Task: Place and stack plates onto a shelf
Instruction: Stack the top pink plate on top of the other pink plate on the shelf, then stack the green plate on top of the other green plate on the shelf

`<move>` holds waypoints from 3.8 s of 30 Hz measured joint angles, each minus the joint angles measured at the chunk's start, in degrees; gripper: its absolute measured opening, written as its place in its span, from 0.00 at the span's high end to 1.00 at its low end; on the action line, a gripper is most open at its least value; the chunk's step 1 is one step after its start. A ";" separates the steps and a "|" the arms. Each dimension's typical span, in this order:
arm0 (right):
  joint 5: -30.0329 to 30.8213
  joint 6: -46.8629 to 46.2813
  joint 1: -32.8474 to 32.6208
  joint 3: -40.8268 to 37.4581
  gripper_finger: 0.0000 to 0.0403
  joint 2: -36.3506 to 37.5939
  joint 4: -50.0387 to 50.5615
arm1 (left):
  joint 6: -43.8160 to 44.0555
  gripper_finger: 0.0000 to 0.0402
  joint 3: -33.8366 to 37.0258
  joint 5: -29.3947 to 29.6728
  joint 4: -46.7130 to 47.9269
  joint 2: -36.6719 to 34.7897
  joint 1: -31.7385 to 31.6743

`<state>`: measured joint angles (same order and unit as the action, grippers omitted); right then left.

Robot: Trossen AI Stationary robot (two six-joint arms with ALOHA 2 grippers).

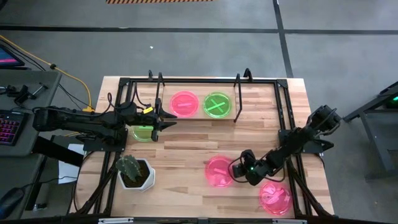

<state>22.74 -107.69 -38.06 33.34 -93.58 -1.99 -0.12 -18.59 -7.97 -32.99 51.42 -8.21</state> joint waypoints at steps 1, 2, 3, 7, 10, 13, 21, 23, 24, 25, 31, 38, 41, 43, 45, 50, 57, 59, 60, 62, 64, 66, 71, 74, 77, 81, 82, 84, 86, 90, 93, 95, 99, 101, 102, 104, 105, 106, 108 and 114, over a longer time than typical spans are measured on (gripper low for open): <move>0.30 0.96 0.07 -0.03 0.99 0.55 0.00 | 0.02 0.74 0.00 0.00 0.00 0.00 0.02; 0.37 2.02 0.20 -0.10 0.99 1.17 0.06 | 0.01 0.74 0.00 0.00 0.00 0.00 0.01; 0.50 3.16 0.40 -0.15 0.99 1.75 0.11 | -0.02 0.74 0.00 -0.01 -0.03 0.00 0.00; 3.33 7.74 1.51 -0.20 1.00 4.00 -2.05 | -0.05 0.74 -0.01 0.00 -0.42 -0.01 0.00; 4.66 11.99 2.56 -0.20 1.00 4.70 -5.05 | -0.10 0.74 -0.02 0.00 -0.45 0.00 0.00; 5.17 14.74 3.63 -0.17 1.00 4.72 -7.30 | -0.09 0.74 -0.02 0.00 -0.68 0.00 0.00; 7.15 21.68 6.66 -0.15 1.00 4.76 -14.86 | -0.09 0.74 -0.02 0.00 -0.73 -0.01 0.00; 8.12 24.38 7.78 -0.13 1.00 4.76 -17.38 | -0.09 0.74 -0.02 0.00 -1.05 -0.02 0.00; 8.72 25.72 8.40 -0.13 1.00 4.76 -18.61 | -0.05 0.74 -0.02 -0.01 -1.62 0.00 0.00; 9.23 26.96 9.09 -0.11 1.00 4.79 -19.79 | 0.06 0.74 -0.02 -0.02 -2.43 0.00 0.00; 15.75 35.04 13.90 -0.11 1.00 4.81 -27.44 | 1.38 0.74 -0.04 -0.44 -5.10 -0.24 0.00; 21.92 44.83 20.86 -0.07 1.00 4.85 -37.68 | 1.40 0.74 -0.04 -0.49 -6.01 -3.14 0.04; 22.54 48.25 24.66 -0.03 1.00 4.87 -40.73 | 1.55 0.74 -0.04 -2.80 -5.95 -5.21 0.16; 22.40 50.33 27.55 0.85 1.00 4.86 -41.08 | 1.55 0.74 -0.04 -5.08 -5.99 -6.92 0.68; 20.91 53.27 30.55 2.61 1.00 4.85 -41.08 | 1.53 0.74 -0.04 -6.80 -6.01 -8.57 1.52; 15.82 63.76 36.97 10.60 1.00 4.87 -34.96 | 1.51 0.74 -0.04 -7.16 -5.98 -11.64 3.90; 12.88 69.23 44.79 20.82 1.00 3.44 -17.80 | 1.43 0.74 -0.04 -7.11 -5.39 -11.85 5.72; 11.23 69.32 46.39 22.52 1.00 1.94 -17.30 | 1.42 0.74 -0.04 -7.10 -5.36 -11.83 5.73; 10.31 69.54 47.08 23.19 1.00 1.15 -17.29 | 1.41 0.74 -0.04 -7.09 -5.37 -11.85 5.73; 9.53 70.44 48.08 24.61 1.00 -1.00 -17.31 | 0.99 0.74 -0.04 -7.06 -5.37 -11.82 5.70; 9.37 70.48 49.03 25.77 1.00 -3.44 -17.11 | 0.35 0.74 -0.04 -6.96 -5.38 -11.82 5.70; 8.35 70.26 49.89 27.00 1.00 -6.04 -17.06 | -0.04 0.74 -0.04 -6.95 -5.36 -11.80 5.70; 6.64 69.15 51.44 30.65 1.00 -12.49 -17.92 | -0.09 0.74 -0.04 -6.84 -5.38 -11.80 5.70; 5.42 69.15 52.03 32.76 1.00 -15.37 -18.61 | -0.09 0.74 -0.04 -6.82 -5.38 -11.80 5.70; 4.77 69.14 52.36 34.15 1.00 -17.17 -18.38 | -0.09 0.74 -0.04 -6.82 -5.36 -11.80 5.70; 3.61 68.87 52.61 34.42 1.00 -17.62 -18.39 | -0.09 0.74 -0.04 -6.82 -4.62 -11.80 5.68; 3.56 68.97 52.61 34.45 1.00 -17.62 -18.31 | -0.09 0.74 -0.04 -6.82 -4.43 -11.78 5.68; 3.53 69.02 52.61 34.45 1.00 -17.62 -17.89 | -0.09 0.74 -0.04 -6.82 -4.43 -11.78 5.67; 3.48 68.72 52.59 34.45 1.00 -17.61 -17.79 | -0.09 0.74 -0.04 -6.82 -4.40 -11.78 5.66; 3.27 68.70 52.59 34.45 1.00 -17.59 -16.53 | -0.09 0.74 -0.04 -6.82 -4.40 -11.78 5.66; 1.15 68.70 52.59 34.45 1.00 -17.59 -16.51 | -0.09 0.74 -0.04 -6.82 -4.40 -11.78 5.66; -0.29 68.83 52.59 34.45 0.99 -17.59 -16.51 | -0.09 0.74 -0.04 -6.81 -4.40 -11.80 5.66; -2.03 70.50 52.56 34.45 0.92 -17.59 -16.56 | -0.09 0.74 -0.04 -6.80 -4.40 -11.79 5.66; -2.33 71.54 52.56 34.45 0.86 -17.59 -16.42 | -0.09 0.74 -0.02 -6.80 -4.40 -11.80 5.66; -2.34 72.16 52.56 34.45 0.82 -17.59 -16.32 | -0.09 0.74 -0.02 -6.80 -4.34 -11.80 5.66; -2.34 73.63 52.58 34.45 0.75 -17.56 -16.25 | -0.09 0.74 -0.03 -6.80 -4.17 -11.80 5.66; -2.37 74.70 52.68 34.45 0.72 -17.43 -16.12 | -0.09 0.74 -0.02 -6.80 -4.12 -11.78 5.66; -2.36 76.00 52.70 34.45 0.69 -17.29 -16.10 | -0.09 0.74 -0.02 -6.80 -4.06 -11.79 5.66; -2.43 78.61 52.84 34.45 0.65 -16.45 -15.36 | -0.09 0.74 -0.02 -6.79 -3.68 -11.78 5.66; -3.91 86.46 52.95 34.45 0.61 -9.83 -7.05 | -0.09 0.74 -0.02 -6.29 -2.43 -11.79 5.66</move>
<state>18.83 -21.23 14.88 67.79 -103.41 -9.04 -0.21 -18.61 -14.25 -35.42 39.62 -2.55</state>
